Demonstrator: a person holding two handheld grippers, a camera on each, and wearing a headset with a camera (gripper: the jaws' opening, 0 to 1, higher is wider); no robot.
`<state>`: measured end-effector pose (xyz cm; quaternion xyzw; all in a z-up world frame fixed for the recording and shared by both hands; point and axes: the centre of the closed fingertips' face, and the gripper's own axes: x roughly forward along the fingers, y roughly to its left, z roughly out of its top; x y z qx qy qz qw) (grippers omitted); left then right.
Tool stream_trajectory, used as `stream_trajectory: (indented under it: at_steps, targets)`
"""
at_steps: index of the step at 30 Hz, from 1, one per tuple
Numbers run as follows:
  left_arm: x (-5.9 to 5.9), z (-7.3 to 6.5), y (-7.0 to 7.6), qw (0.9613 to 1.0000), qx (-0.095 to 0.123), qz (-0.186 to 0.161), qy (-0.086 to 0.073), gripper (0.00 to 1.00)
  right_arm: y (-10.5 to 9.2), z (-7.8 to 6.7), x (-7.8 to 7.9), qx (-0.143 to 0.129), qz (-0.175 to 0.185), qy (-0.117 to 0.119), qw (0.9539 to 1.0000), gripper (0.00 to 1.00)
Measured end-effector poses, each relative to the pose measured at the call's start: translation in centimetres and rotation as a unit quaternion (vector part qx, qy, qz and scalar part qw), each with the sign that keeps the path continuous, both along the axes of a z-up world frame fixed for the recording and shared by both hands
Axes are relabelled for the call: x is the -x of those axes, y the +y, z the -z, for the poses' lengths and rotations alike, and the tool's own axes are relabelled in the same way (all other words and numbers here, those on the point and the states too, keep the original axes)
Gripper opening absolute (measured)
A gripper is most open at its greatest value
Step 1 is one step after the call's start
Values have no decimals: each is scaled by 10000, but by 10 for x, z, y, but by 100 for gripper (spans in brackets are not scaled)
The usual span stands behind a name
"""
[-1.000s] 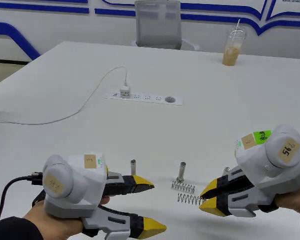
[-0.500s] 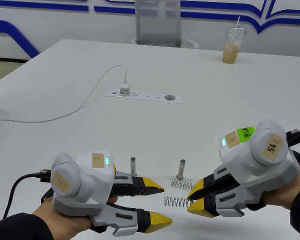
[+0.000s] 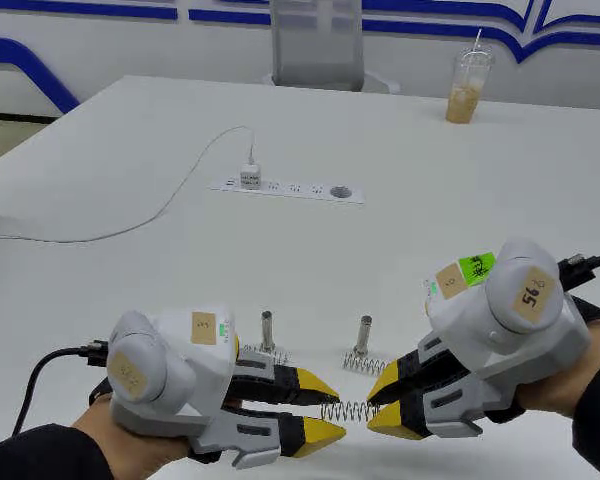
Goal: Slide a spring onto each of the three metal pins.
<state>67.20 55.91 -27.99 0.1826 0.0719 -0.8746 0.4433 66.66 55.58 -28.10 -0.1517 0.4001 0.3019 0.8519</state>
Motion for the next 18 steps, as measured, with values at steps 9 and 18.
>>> stream_trajectory:
  at_steps: [9,18]
  targets:
    - [0,1,1,9999,27,50,-93,12,4,-12,-2,-63,-12,-115,9999,11]
    - [0,2,1,9999,19,77,-116,11,11,-25,-7,-42,-89,-270,9996,11]
